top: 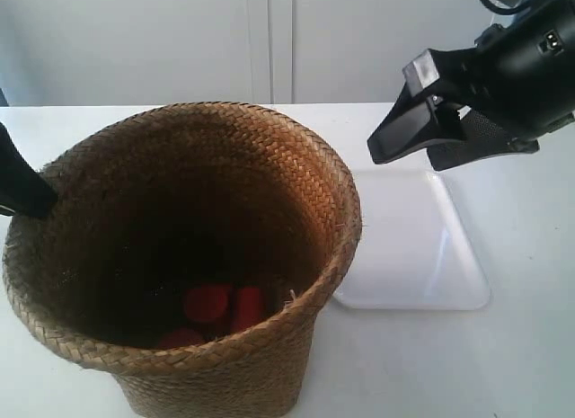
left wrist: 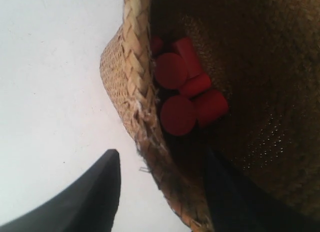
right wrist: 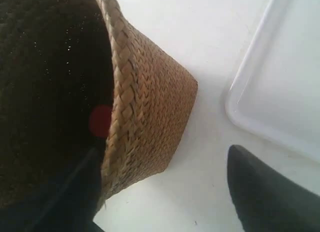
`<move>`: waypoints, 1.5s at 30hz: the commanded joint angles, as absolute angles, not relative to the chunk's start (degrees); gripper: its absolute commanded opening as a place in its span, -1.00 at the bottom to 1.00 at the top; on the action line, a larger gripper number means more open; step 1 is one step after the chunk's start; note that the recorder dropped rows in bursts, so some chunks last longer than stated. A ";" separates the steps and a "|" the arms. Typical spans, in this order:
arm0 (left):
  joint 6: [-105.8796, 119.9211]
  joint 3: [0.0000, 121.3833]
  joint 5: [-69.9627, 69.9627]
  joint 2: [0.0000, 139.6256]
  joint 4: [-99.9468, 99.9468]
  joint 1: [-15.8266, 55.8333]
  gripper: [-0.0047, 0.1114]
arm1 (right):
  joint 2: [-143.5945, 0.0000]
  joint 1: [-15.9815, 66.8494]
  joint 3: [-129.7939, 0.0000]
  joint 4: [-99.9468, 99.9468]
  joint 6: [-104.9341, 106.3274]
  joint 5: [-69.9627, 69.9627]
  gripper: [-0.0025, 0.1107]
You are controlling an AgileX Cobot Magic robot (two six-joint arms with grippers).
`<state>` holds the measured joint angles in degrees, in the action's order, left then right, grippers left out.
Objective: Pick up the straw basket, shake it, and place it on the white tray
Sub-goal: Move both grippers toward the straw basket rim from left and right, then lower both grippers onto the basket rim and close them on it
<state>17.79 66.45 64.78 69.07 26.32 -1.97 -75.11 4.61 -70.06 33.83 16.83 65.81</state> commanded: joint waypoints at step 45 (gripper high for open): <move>18.43 65.72 62.50 77.12 28.73 1.82 0.04 | -86.58 15.60 -69.60 37.07 17.84 61.00 0.40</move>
<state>18.26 66.18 62.30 77.13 28.86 -0.13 -86.48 15.54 -70.06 37.03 17.17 61.74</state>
